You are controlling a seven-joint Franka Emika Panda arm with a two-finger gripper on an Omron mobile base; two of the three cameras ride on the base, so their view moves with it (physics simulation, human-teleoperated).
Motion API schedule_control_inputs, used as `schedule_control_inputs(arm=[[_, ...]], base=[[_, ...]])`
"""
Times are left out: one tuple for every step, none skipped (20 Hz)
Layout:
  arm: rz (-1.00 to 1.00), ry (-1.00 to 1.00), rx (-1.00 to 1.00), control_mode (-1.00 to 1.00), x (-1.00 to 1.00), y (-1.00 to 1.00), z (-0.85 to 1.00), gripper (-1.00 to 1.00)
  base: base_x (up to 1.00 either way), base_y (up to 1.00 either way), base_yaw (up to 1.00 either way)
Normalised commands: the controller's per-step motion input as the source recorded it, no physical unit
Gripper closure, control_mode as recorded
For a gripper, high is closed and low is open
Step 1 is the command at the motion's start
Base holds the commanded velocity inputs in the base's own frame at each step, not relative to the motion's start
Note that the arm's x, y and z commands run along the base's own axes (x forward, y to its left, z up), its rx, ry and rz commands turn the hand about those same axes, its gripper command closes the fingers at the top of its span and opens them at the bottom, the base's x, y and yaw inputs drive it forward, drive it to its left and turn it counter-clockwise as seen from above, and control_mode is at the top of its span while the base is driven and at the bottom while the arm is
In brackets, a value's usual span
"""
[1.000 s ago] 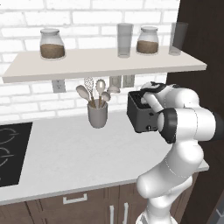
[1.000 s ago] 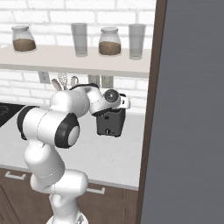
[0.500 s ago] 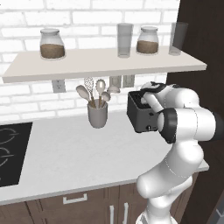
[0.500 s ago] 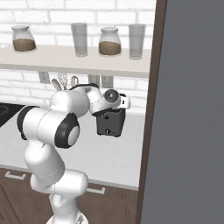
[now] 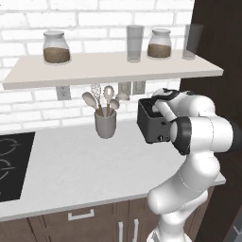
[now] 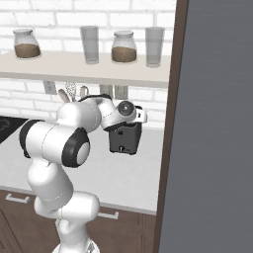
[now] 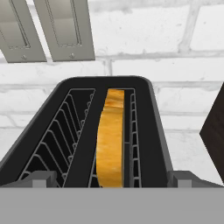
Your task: Start the toaster. Once the lever pops up, take the bread to the plate on the dining counter.
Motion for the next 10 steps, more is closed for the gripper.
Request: schedule_control_inputs(arm=[[0.0, 0.0, 0.0, -1.0, 0.0, 0.0, 0.0, -1.0], [0.0, 0.0, 0.0, -1.0, 0.0, 0.0, 0.0, -1.0], [0.0, 0.0, 0.0, -1.0, 0.0, 0.0, 0.0, -1.0], [0.0, 0.0, 0.0, -1.0, 0.0, 0.0, 0.0, -1.0], [0.0, 0.0, 0.0, -1.0, 0.0, 0.0, 0.0, -1.0], [0.0, 0.0, 0.0, -1.0, 0.0, 0.0, 0.0, -1.0], [0.0, 0.0, 0.0, -1.0, 0.0, 0.0, 0.0, -1.0], [0.0, 0.0, 0.0, -1.0, 0.0, 0.0, 0.0, -1.0], [0.0, 0.0, 0.0, -1.0, 0.0, 0.0, 0.0, -1.0], [0.0, 0.0, 0.0, -1.0, 0.0, 0.0, 0.0, -1.0]], base=[[0.0, 0.0, 0.0], [0.0, 0.0, 0.0], [0.0, 0.0, 0.0], [0.0, 0.0, 0.0], [0.0, 0.0, 0.0], [0.0, 0.0, 0.0], [0.0, 0.0, 0.0], [0.0, 0.0, 0.0], [0.0, 0.0, 0.0], [0.0, 0.0, 0.0]])
